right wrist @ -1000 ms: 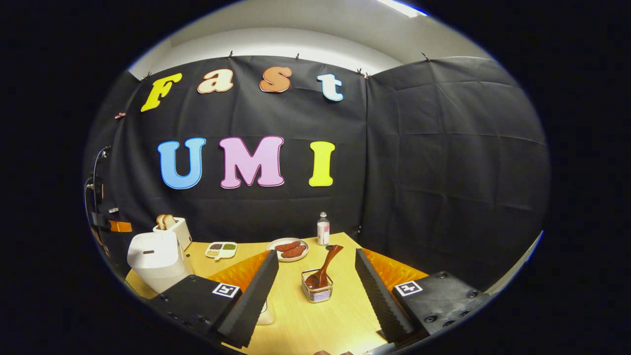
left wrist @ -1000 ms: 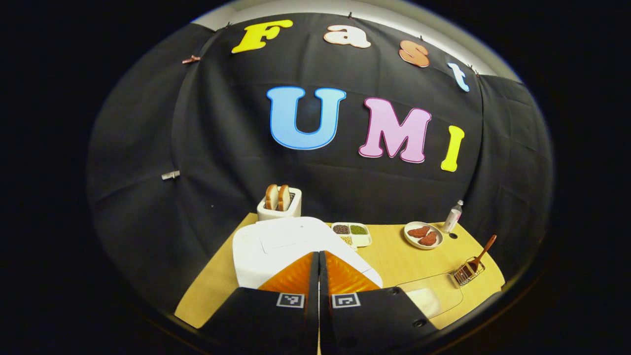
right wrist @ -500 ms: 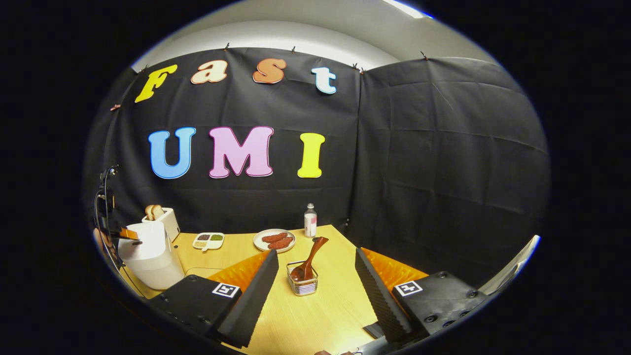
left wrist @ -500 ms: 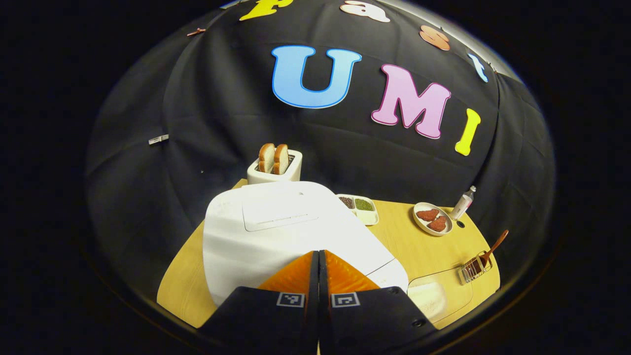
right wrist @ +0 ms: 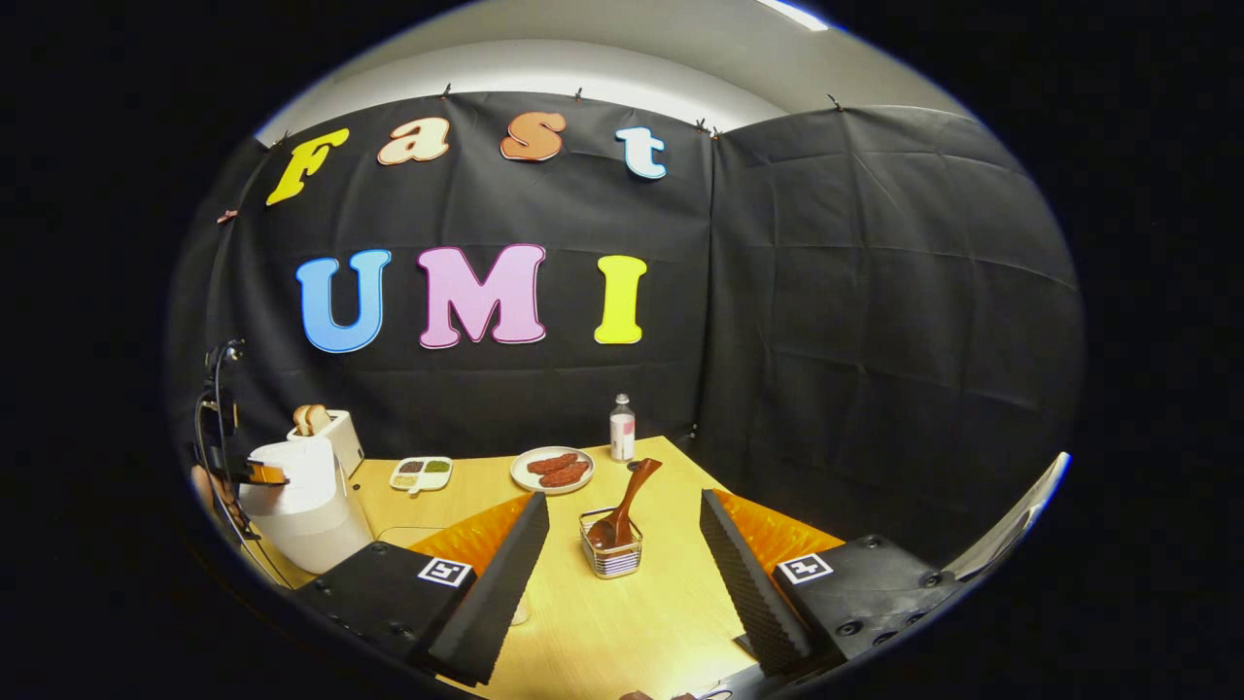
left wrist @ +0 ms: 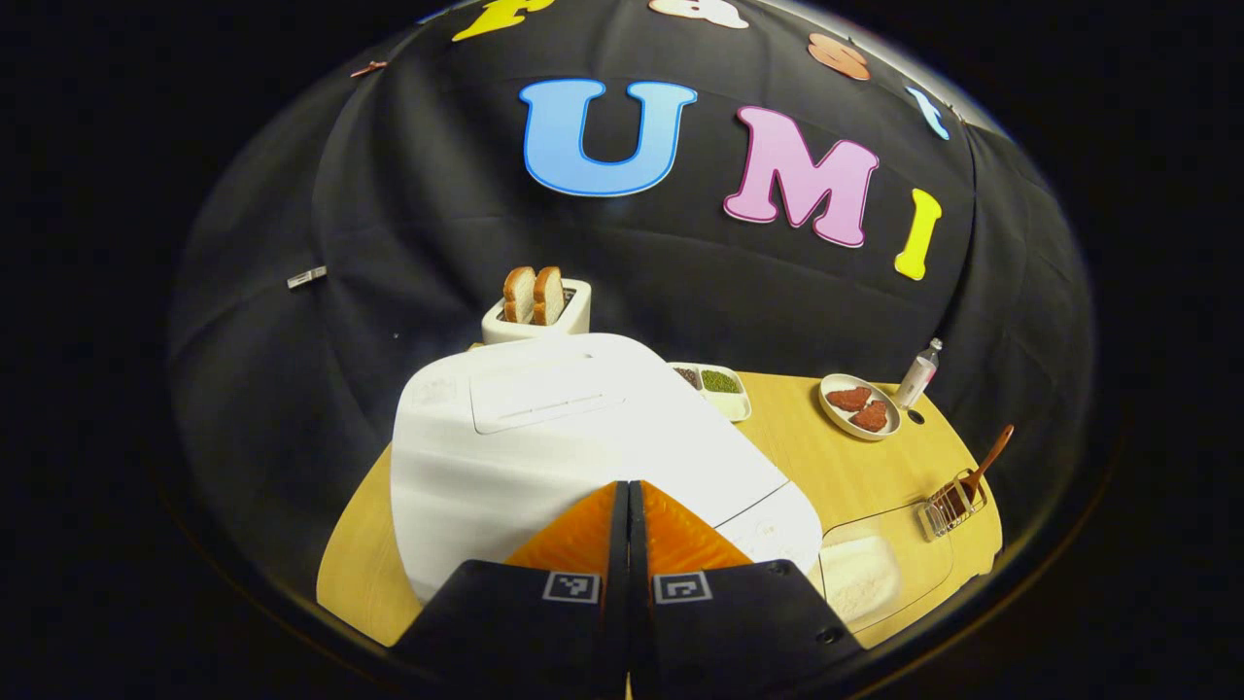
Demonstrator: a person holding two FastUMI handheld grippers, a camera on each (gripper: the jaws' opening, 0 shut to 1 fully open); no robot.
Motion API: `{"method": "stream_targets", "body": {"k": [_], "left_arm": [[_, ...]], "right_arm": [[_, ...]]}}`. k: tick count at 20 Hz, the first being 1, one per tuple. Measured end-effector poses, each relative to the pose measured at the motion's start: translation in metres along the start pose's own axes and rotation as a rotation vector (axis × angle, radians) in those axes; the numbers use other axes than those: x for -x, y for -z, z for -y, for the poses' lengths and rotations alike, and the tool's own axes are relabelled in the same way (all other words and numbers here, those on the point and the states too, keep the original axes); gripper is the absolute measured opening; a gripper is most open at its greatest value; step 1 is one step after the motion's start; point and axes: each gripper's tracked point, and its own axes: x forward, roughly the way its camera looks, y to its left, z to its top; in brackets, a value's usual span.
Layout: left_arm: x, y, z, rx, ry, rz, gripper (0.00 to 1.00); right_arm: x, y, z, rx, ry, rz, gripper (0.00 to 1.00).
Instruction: Close the left gripper, press the button to open the rice cooker; take a wooden spoon from the chopstick holder with the right hand, scoop a spoonful of rice and pour it into the rice cooker, then put the wooden spoon back into the chopstick holder.
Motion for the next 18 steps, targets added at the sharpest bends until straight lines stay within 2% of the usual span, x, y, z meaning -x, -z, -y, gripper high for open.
{"method": "stream_targets", "body": {"k": [5,10,12,15,17,18], "left_arm": [[0.012,-0.008,0.002,-0.021,-0.023,0.030,0.06],[0.071,-0.072,0.005,-0.083,-0.106,0.282,0.07],[0.094,-0.070,0.011,-0.070,-0.126,0.271,0.09],[0.124,-0.060,0.037,-0.054,-0.079,0.273,0.11],[0.143,-0.053,0.049,-0.045,-0.060,0.291,0.33],[0.152,-0.049,0.053,-0.041,-0.062,0.295,0.63]], "right_arm": [[0.002,-0.006,0.001,0.018,-0.024,0.020,0.98],[-0.011,-0.007,0.015,-0.019,-0.024,0.013,0.98],[-0.022,-0.008,0.017,-0.019,-0.036,0.010,0.98],[-0.042,-0.014,0.015,-0.012,-0.067,0.017,0.98],[-0.058,-0.013,0.010,-0.012,-0.096,0.006,0.98],[-0.067,-0.012,0.008,-0.016,-0.112,-0.003,0.98]]}}
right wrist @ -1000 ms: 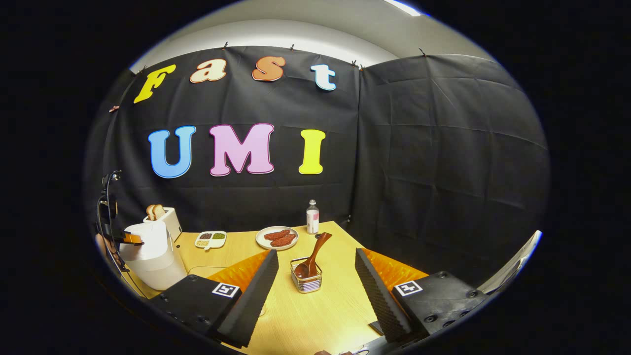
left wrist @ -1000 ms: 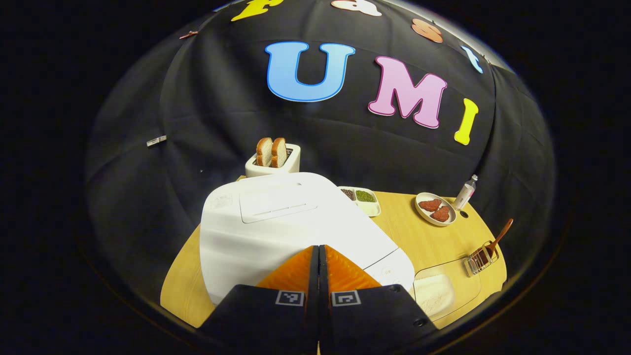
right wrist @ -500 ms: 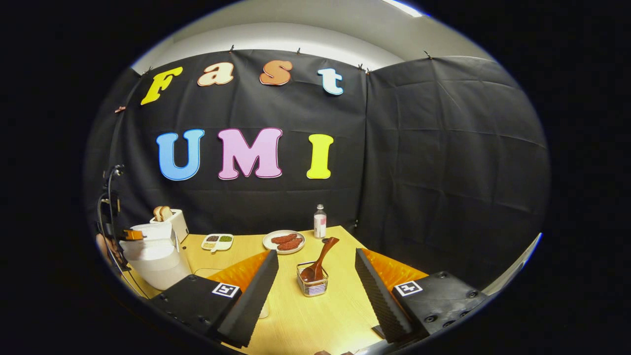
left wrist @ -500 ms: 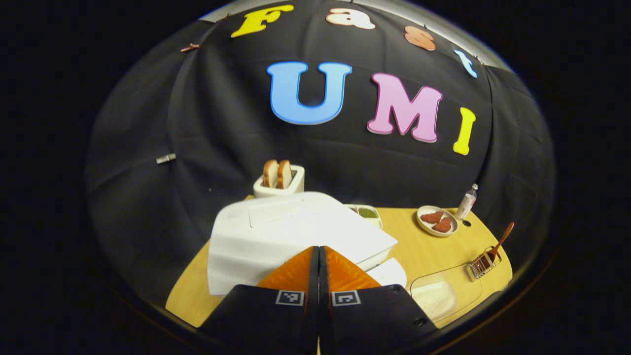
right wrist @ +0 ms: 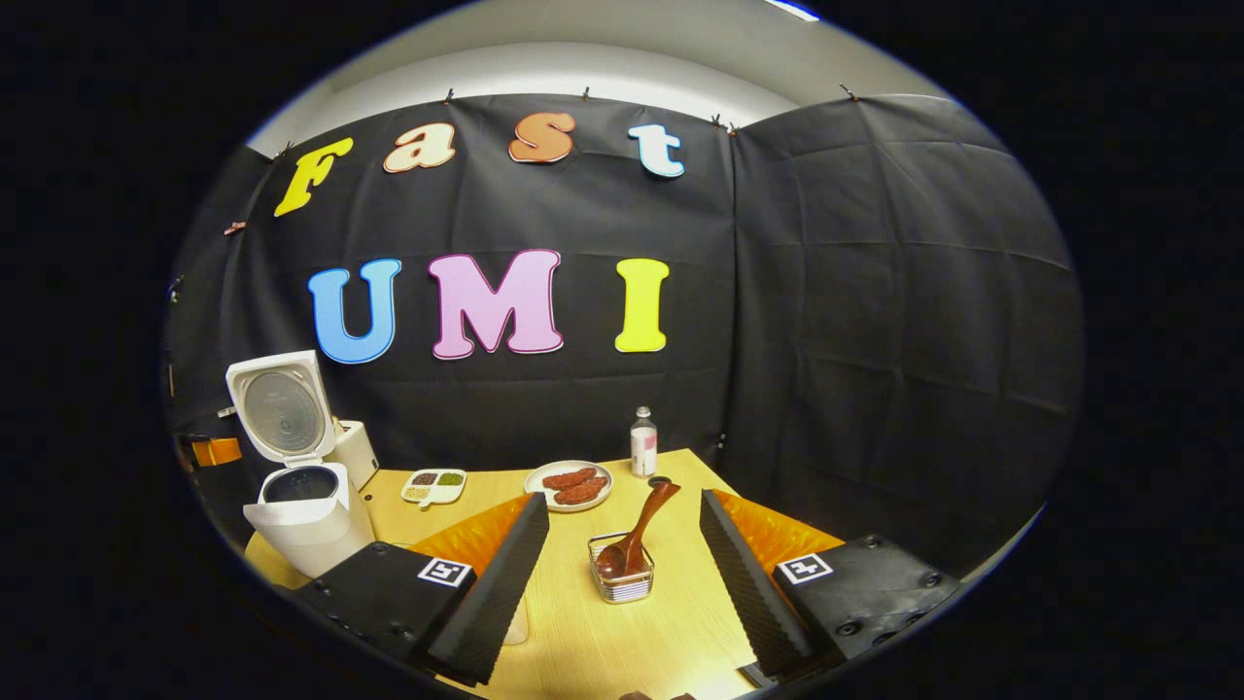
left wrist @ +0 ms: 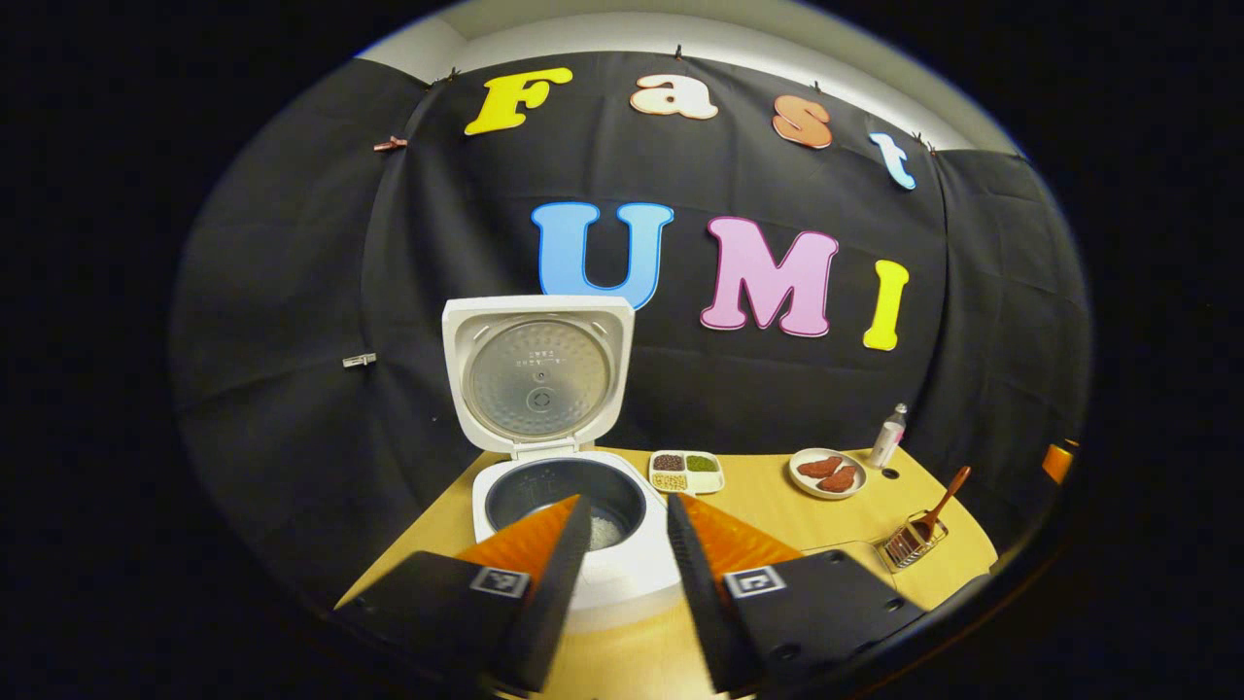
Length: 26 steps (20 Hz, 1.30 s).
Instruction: Close the left gripper, press the button to open the rice cooker; take a wooden spoon from the chopstick holder with the right hand, scoop a spoonful of rice and pour it into the rice cooker, then put the wooden spoon back into the chopstick holder.
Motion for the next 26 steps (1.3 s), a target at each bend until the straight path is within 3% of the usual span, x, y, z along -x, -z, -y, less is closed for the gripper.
{"method": "stream_targets", "body": {"k": [2,9,20,26], "left_arm": [[0.014,0.003,-0.006,0.005,-0.070,-0.004,0.99],[0.051,0.032,0.016,0.095,-0.155,-0.058,0.96],[0.094,0.080,0.047,0.112,-0.323,-0.185,0.96],[0.101,0.096,0.081,0.089,-0.349,-0.236,0.96]], "right_arm": [[-0.018,0.004,-0.004,-0.014,-0.033,-0.027,0.98],[-0.078,0.042,-0.007,-0.043,-0.125,-0.187,0.98],[-0.170,0.125,0.030,-0.135,-0.126,-0.425,0.99],[-0.220,0.169,0.031,-0.164,-0.137,-0.490,0.99]]}}
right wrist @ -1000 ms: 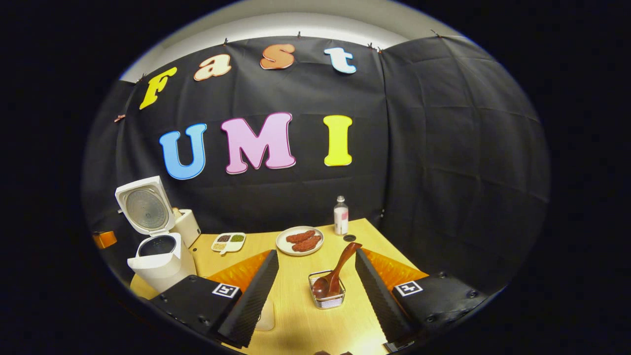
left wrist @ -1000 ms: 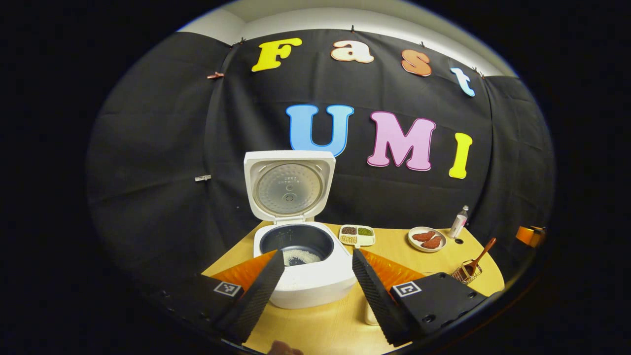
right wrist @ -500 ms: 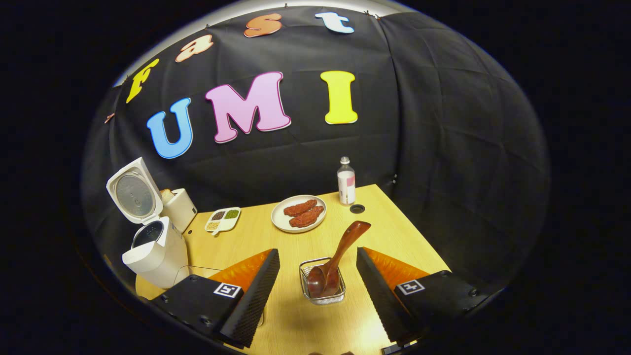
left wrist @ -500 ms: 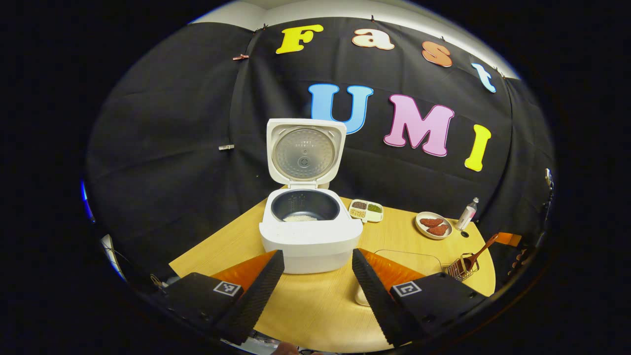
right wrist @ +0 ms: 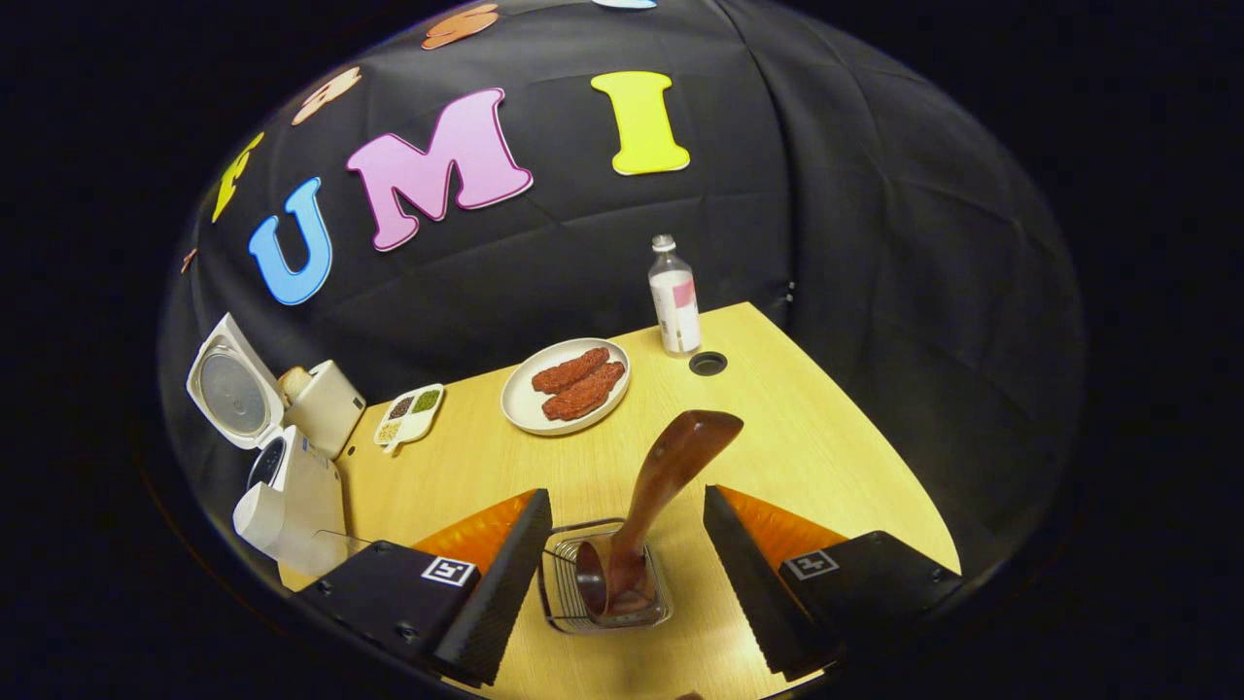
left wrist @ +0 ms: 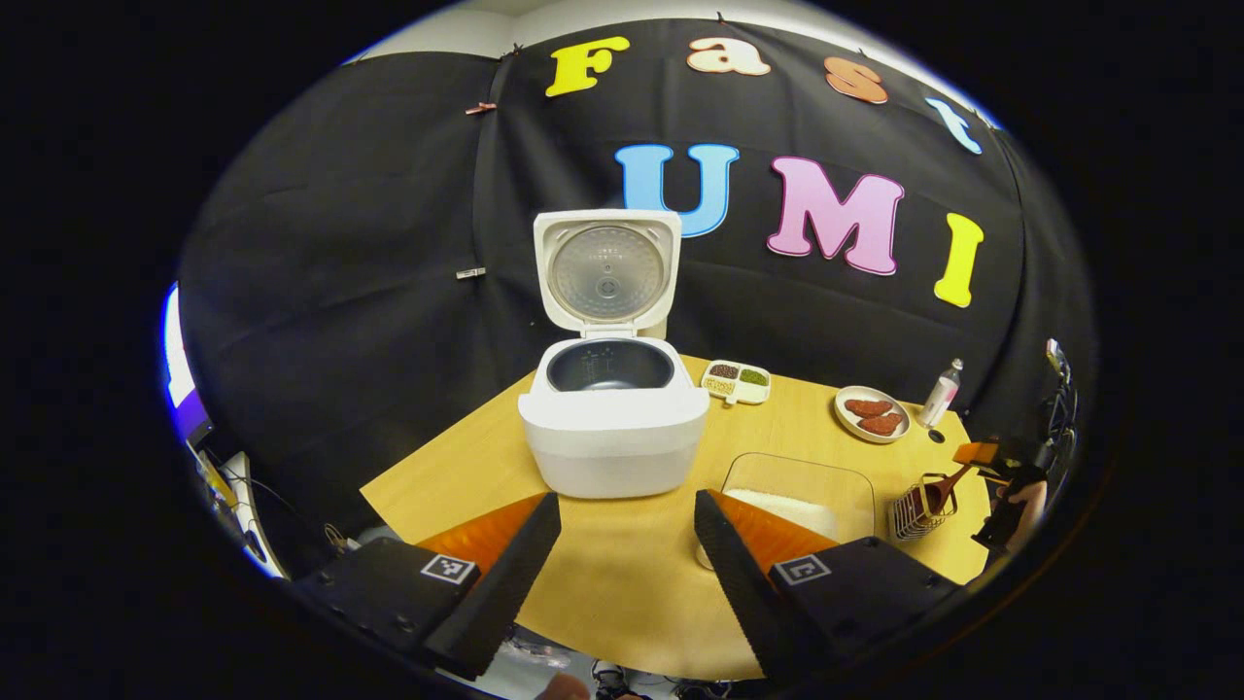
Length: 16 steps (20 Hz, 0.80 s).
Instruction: Close the left gripper, press the button to open the rice cooker; take a wooden spoon from the chopstick holder with the right hand, scoop a spoonful of rice and pour it into the rice cooker, then put the wooden spoon back into the chopstick holder.
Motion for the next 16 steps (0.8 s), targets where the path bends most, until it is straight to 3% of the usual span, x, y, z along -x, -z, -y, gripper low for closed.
{"method": "stream_targets", "body": {"k": [4,5,6,9,11,15,16], "left_arm": [[0.005,0.008,0.014,-0.032,-0.009,-0.009,0.95],[0.006,0.010,0.017,-0.034,-0.011,-0.015,0.95],[0.006,0.013,0.019,-0.030,-0.011,-0.021,0.95],[0.006,0.019,0.027,-0.013,-0.006,-0.032,0.96],[0.006,0.025,0.030,-0.014,-0.002,-0.040,0.96],[0.007,0.032,0.035,-0.019,0.024,-0.039,0.96],[0.006,0.032,0.034,-0.020,0.029,-0.039,0.96]], "right_arm": [[-0.025,0.004,-0.002,-0.041,-0.026,-0.022,0.92],[-0.029,0.003,-0.002,-0.047,-0.026,-0.020,0.83],[-0.033,0.002,-0.001,-0.053,-0.022,-0.018,0.68],[-0.041,0.006,-0.002,-0.061,-0.029,-0.032,0.47],[-0.042,0.005,0.003,-0.061,-0.013,-0.038,0.25],[-0.032,0.003,-0.012,-0.052,-0.084,-0.030,0.19],[-0.030,0.002,-0.013,-0.027,-0.091,-0.018,0.14]]}}
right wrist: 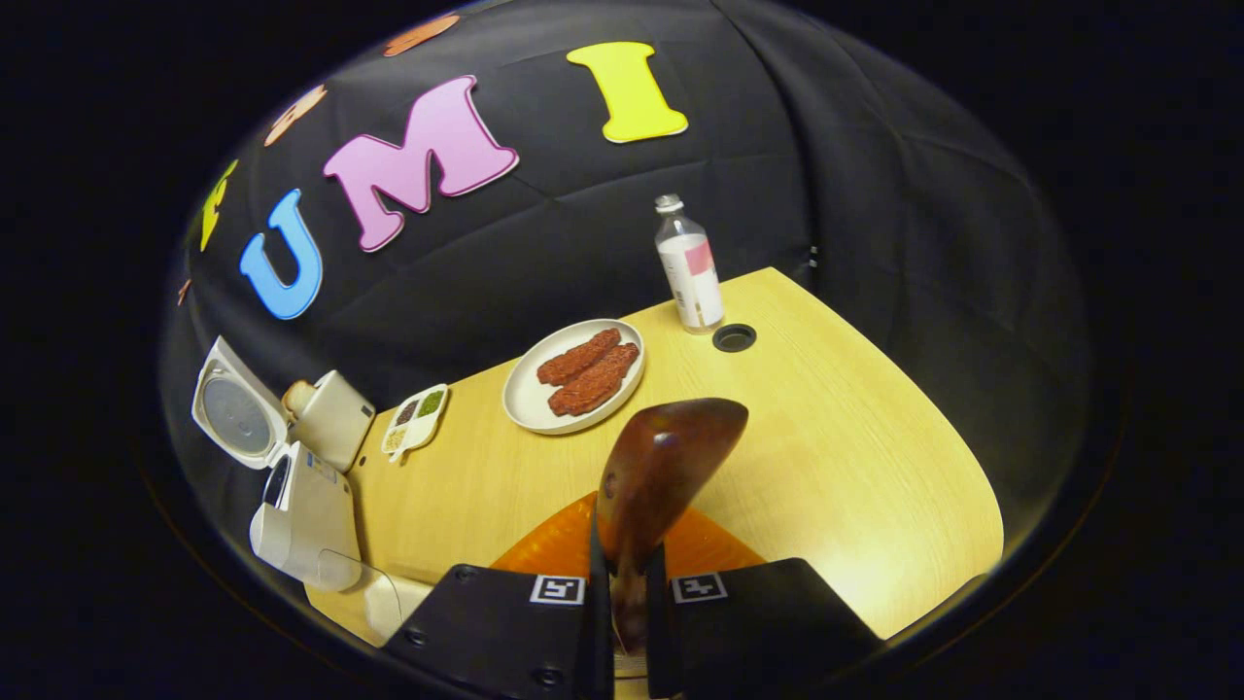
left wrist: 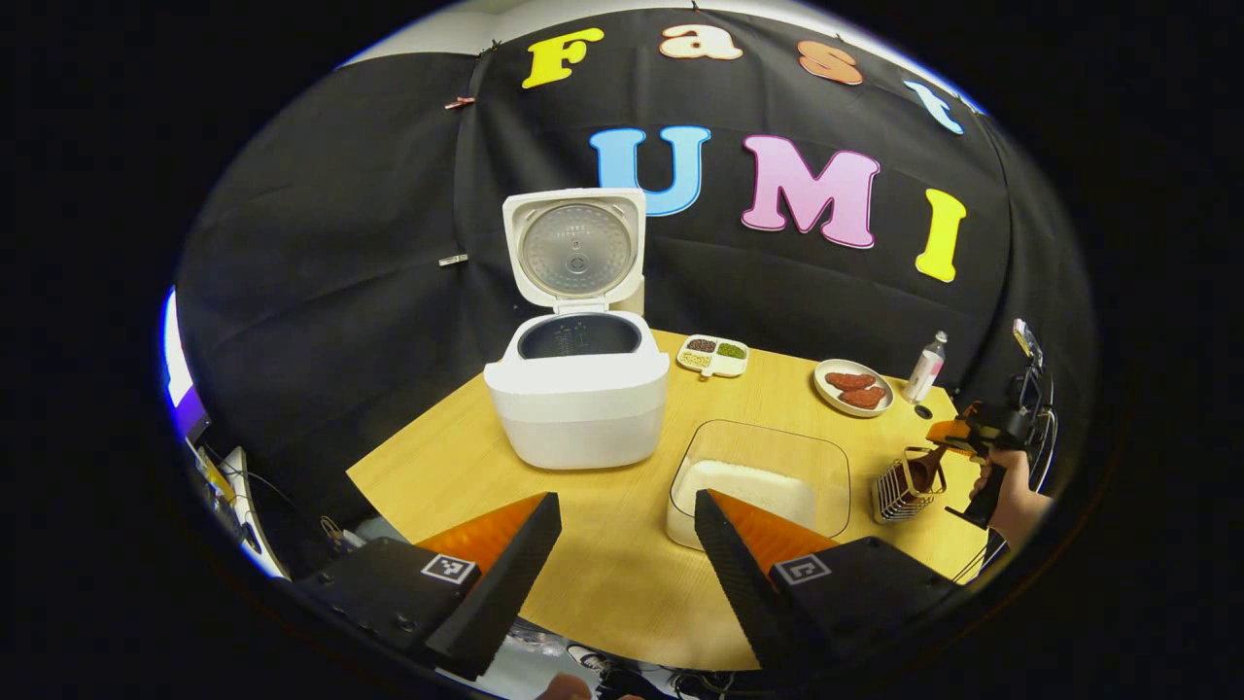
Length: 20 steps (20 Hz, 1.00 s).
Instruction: Close the left gripper, press the button to open the rice cooker; take a wooden spoon from the chopstick holder with the right hand, scoop a spoonful of rice and pour it into the rice cooker, then put the wooden spoon back into the chopstick holder.
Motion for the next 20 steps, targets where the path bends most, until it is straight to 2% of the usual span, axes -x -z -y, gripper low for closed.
{"method": "stream_targets", "body": {"k": [1,3,8,10,13,20], "left_arm": [[0.000,0.000,-0.001,0.002,0.005,0.002,0.96],[-0.004,-0.002,-0.002,0.012,0.023,0.009,0.96],[-0.020,-0.004,-0.018,0.035,0.083,0.009,0.96],[-0.027,-0.011,-0.025,0.063,0.120,0.014,0.96],[-0.038,-0.020,-0.043,0.054,0.149,0.038,0.96],[-0.054,-0.025,-0.074,0.034,0.252,0.023,0.96]], "right_arm": [[0.004,-0.002,-0.003,0.018,-0.003,0.010,0.18],[0.014,-0.006,-0.009,0.037,-0.007,0.013,0.15],[0.051,-0.046,-0.029,0.025,0.008,0.088,0.15],[0.068,-0.062,-0.041,0.055,0.010,0.123,0.15],[0.093,-0.079,-0.070,0.052,0.005,0.175,0.15],[0.129,-0.063,-0.150,0.019,-0.056,0.202,0.15]]}}
